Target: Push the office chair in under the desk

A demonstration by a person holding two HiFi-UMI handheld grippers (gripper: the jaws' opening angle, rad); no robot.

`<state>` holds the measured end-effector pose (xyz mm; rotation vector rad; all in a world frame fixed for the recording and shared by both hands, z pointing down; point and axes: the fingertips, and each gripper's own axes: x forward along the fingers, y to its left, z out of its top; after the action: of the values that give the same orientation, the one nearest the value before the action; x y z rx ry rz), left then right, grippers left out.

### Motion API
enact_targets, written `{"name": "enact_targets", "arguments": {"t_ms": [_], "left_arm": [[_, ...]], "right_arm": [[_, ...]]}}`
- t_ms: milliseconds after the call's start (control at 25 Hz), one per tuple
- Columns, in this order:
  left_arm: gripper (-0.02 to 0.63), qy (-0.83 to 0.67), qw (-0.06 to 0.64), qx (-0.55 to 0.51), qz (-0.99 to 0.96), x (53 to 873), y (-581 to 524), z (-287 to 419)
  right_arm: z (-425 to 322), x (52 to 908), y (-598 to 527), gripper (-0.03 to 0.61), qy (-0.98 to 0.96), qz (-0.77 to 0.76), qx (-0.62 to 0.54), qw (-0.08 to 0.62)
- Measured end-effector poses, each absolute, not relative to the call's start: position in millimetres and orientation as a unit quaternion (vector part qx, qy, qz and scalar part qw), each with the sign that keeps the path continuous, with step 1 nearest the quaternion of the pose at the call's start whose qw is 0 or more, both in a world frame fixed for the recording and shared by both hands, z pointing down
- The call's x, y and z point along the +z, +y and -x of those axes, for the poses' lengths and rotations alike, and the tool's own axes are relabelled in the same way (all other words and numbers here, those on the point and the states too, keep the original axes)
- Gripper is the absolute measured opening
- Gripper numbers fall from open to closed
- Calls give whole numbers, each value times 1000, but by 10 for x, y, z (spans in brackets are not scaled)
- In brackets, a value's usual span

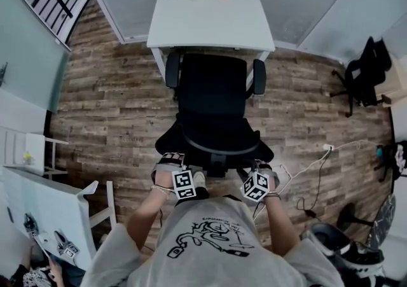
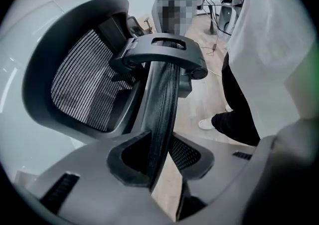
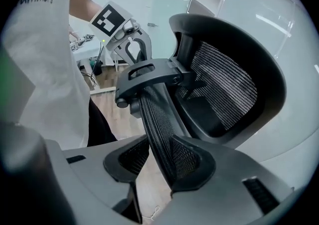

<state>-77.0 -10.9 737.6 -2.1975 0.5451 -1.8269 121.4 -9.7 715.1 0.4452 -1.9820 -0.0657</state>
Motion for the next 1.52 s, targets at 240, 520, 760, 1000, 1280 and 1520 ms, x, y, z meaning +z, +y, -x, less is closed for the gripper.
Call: {"name": "enact_targets", "arguments": {"t_ms": [240,520,760,1000,1280,1520], "left_arm": [[112,196,106,-623,750,7372,-251,794],[110,202,92,-624,750,7386,-203,685],[110,204,87,-624,749,7373,-230,664],[110,207,81,-626,748,7364,-230,651],[112,212,74,-626,747,7356,-244,638],[112,214,63,-628,745,7353,-216,640]], "right_arm": [[-1185,7171,-223,155,-824,-181,-33,536],[-1301,7209,-238,156,-816,-174,-44,549],[-1315,7178,-276,156,-814,-174,-48,552],[-1341,7189,-297,161,-815,-169,-45,553],[-1351,7189,-324,166,-815,-165,-47,554],[-1352,7184,-312,169,-815,-164,-49,554]]}}
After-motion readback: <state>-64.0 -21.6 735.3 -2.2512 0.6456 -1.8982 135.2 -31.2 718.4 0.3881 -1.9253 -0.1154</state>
